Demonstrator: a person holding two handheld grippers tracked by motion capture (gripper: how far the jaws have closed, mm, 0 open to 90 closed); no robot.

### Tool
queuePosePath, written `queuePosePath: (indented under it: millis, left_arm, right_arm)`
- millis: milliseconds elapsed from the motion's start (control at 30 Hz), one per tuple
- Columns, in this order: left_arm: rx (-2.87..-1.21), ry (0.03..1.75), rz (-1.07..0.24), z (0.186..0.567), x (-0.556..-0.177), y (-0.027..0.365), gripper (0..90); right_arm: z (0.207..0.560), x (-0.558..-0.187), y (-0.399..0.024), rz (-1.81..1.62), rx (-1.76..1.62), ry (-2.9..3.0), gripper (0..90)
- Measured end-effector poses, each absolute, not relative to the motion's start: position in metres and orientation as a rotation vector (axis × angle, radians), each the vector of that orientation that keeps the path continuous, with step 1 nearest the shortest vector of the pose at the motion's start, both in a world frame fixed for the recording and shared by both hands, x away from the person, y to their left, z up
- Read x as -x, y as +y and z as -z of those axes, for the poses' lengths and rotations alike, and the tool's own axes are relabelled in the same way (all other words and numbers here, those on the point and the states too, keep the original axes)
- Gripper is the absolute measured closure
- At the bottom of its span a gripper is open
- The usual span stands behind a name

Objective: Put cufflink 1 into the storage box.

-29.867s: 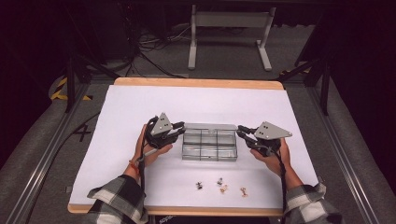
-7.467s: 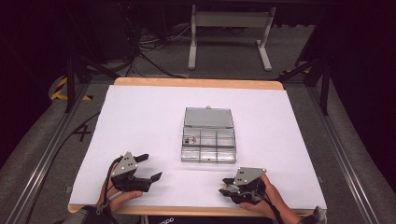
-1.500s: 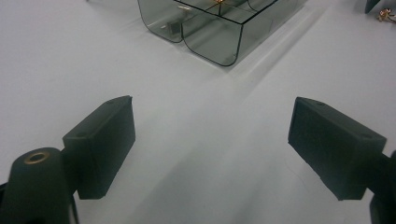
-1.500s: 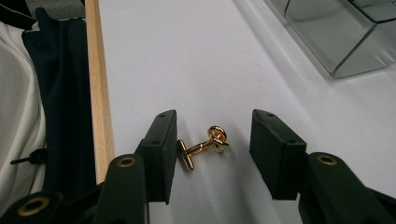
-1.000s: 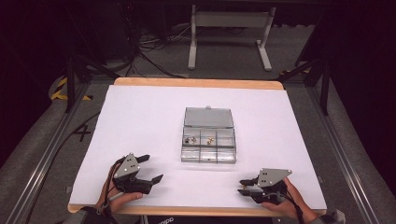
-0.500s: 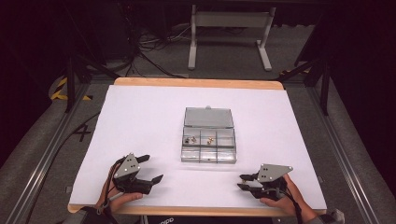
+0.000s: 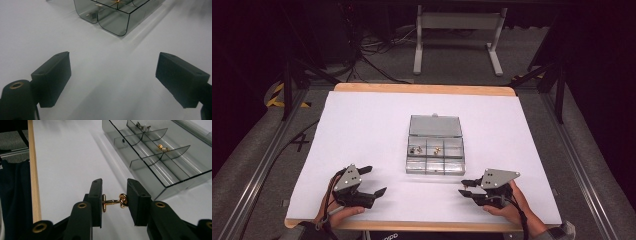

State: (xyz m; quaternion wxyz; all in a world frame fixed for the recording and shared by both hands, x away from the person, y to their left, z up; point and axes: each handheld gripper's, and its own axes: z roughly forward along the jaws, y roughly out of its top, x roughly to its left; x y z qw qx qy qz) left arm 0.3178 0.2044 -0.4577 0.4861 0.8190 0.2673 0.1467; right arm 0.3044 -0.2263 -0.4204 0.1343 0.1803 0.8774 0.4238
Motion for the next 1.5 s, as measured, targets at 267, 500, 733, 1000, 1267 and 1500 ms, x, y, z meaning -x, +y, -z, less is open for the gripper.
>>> queuePosePath:
  millis: [267, 500, 733, 1000, 1267, 1500]
  left_arm:
    - [-1.991, 0.655, -0.352, 0.458, -0.318, 0.204, 13.5]
    - [-1.989, 0.654, -0.350, 0.458, -0.318, 0.205, 13.4]
    - [-1.982, 0.663, -0.343, 0.458, -0.319, 0.205, 13.4]
    - [-1.984, 0.657, -0.336, 0.458, -0.318, 0.205, 13.4]
    - [-1.983, 0.658, -0.335, 0.458, -0.319, 0.205, 13.4]
    - [-1.980, 0.663, -0.332, 0.458, -0.319, 0.205, 13.4]
  right_arm:
    - [0.412, -0.315, -0.216, -1.223, -0.545, 2.538, 67.3]
    - [0.399, -0.328, -0.201, -1.228, -0.529, 2.520, 67.3]
    - [0.388, -0.349, -0.183, -1.215, -0.528, 2.514, 67.3]
    - [0.386, -0.384, -0.167, -1.153, -0.574, 2.517, 67.3]
    - [0.390, -0.410, -0.158, -1.117, -0.622, 2.518, 67.3]
    - [0.399, -0.425, -0.148, -1.087, -0.644, 2.544, 67.3]
